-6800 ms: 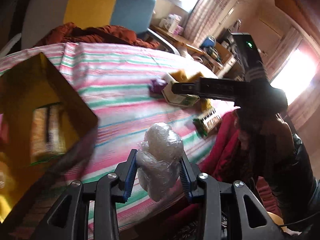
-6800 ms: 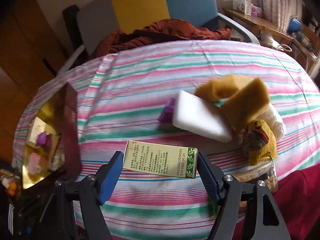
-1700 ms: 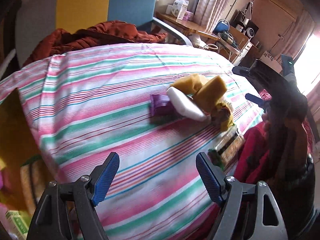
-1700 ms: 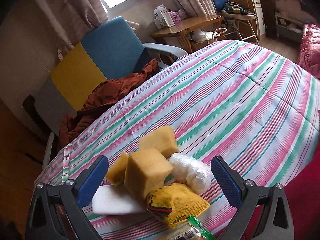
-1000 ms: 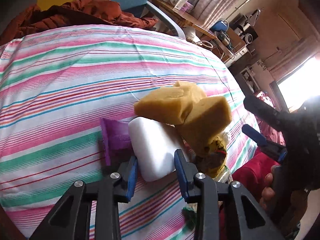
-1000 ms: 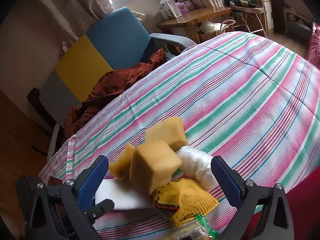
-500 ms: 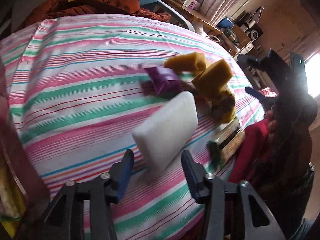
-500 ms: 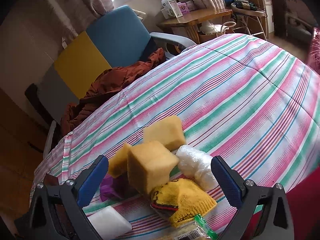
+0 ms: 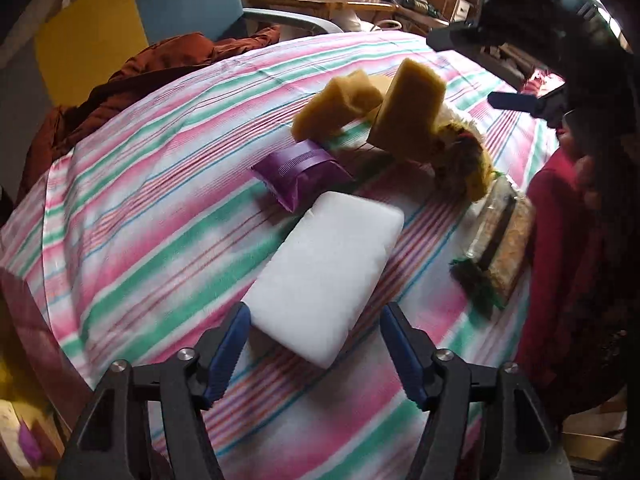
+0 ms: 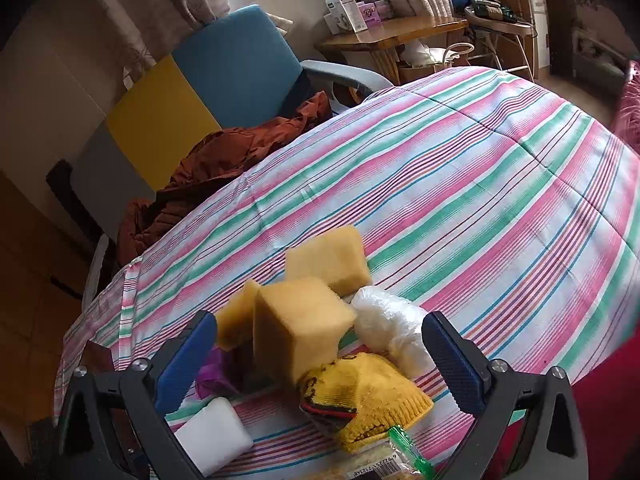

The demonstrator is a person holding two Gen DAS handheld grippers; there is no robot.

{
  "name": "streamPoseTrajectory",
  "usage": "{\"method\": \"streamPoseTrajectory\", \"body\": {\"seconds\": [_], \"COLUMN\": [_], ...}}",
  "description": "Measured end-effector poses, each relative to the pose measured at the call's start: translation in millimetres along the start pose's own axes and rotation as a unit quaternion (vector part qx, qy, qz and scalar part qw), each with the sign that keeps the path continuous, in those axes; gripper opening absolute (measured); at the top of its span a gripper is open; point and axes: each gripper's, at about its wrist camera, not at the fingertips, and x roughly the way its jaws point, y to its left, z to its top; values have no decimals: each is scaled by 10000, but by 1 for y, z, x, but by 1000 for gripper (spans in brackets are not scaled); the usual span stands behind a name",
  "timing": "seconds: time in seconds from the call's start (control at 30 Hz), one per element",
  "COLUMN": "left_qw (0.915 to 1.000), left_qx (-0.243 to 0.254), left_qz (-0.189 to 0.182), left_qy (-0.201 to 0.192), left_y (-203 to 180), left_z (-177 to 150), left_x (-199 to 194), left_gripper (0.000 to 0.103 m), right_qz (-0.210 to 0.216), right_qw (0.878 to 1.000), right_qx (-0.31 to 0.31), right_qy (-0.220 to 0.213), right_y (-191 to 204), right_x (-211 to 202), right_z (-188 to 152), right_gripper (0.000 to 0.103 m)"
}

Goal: Organize objects
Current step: 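Grasp the white eraser block with the left gripper, then lift the white eraser off the cloth with the left gripper, then grasp a yellow sponge with the right gripper while the left holds the eraser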

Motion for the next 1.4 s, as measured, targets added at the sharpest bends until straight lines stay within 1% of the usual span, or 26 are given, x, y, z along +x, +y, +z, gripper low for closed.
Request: {"method": "streamPoseTrajectory", "body": {"seconds": [0.03, 0.07, 0.1, 0.13, 0.2, 0.23, 0.3, 0.43, 0.47, 0.53, 0.67, 0.73, 0.8, 0.83, 0.87, 0.9, 0.97, 1.0, 1.03, 1.07, 1.1, 1.17, 1.2, 1.3, 1.37, 1.4], "left_qw": [9999, 9998, 9999, 9999, 9995, 9993, 9991, 9981, 9982, 9990, 9991, 9990, 9988, 9990, 9992, 9995, 9998, 9998, 9998, 9998, 9997, 9993, 9990, 9980, 9964, 9957], "left_qx": [89, 80, 7, -78, -292, -371, -395, -390, -341, -116, 265, 343, 363, 364, 341, 273, 43, -61, -131, -179, -225, -357, -381, -411, -371, -362], "left_qz": [84, 166, 162, 130, 62, 17, -117, -411, -426, -333, -322, -270, -304, -226, -144, -120, -178, -178, -138, -108, -87, -66, -138, -433, -691, -764], "left_qy": [0, -5, 42, 75, 76, 14, -83, -243, -260, -263, -97, -28, 87, 113, 118, 120, 30, -6, -25, -37, -52, -127, -170, -192, -335, -372], "left_y": [0, 1, 5, 8, 15, 17, 19, 18, 16, 11, 0, -2, -2, -2, 0, 2, 11, 14, 17, 19, 20, 22, 23, 23, 19, 19], "left_z": [3, 4, 4, 4, 3, 1, -2, -7, -6, -4, 8, 11, 13, 14, 12, 11, 8, 7, 6, 4, 3, -1, -2, -4, -5, -5], "left_x": [4, 7, 10, 12, 11, 6, -2, -20, -22, -21, -7, 2, 13, 18, 19, 22, 22, 21, 19, 17, 16, 11, 8, 1, -10, -14], "left_gripper": [76, 76, 76, 76, 68, 67, 69, 69, 70, 71, 79, 79, 79, 79, 76, 70, 64, 57, 53, 48, 45, 45, 45, 48, 50, 55], "right_qz": [8, 12, 13, 17, 15, 7, -30, -97, -104, -125, -130, -125, -100, -74, -41, -13, 20, 12, -10, -35, -81, -170, -228, -315, -349, -354], "right_qw": [10000, 10000, 10000, 10000, 10000, 10000, 10000, 9999, 9999, 9999, 9998, 9998, 9999, 9999, 9999, 9999, 9999, 9998, 9997, 9996, 9993, 9986, 9979, 9961, 9953, 9950], "right_qx": [4, 8, 11, 10, 2, -2, -18, -63, -66, -64, -85, -95, -95, -97, -101, -107, -130, -162, -206, -256, -338, -495, -595, -808, -878, -901], "right_qy": [5, 12, 20, 25, 38, 45, 77, 99, 98, 91, 95, 97, 96, 92, 87, 81, 75, 83, 95, 104, 114, 123, 123, 153, 212, 264], "right_y": [0, 0, 0, 0, 0, 1, 1, 3, 3, 3, 4, 4, 5, 5, 5, 5, 7, 8, 9, 11, 14, 18, 21, 27, 28, 29], "right_x": [0, 1, 1, 1, 2, 2, 4, 5, 5, 5, 5, 6, 6, 5, 5, 4, 5, 5, 6, 7, 8, 10, 11, 14, 18, 21], "right_z": [0, 0, 0, 0, -1, -1, -1, -1, -1, -1, -2, -2, -1, -1, -1, -2, -2, -2, -2, -3, -4, -5, -6, -8, -9, -10], "right_gripper": [103, 103, 103, 103, 103, 103, 103, 103, 103, 103, 103, 103, 103, 103, 103, 103, 103, 103, 103, 100, 99, 90, 88, 87, 87, 87]}}
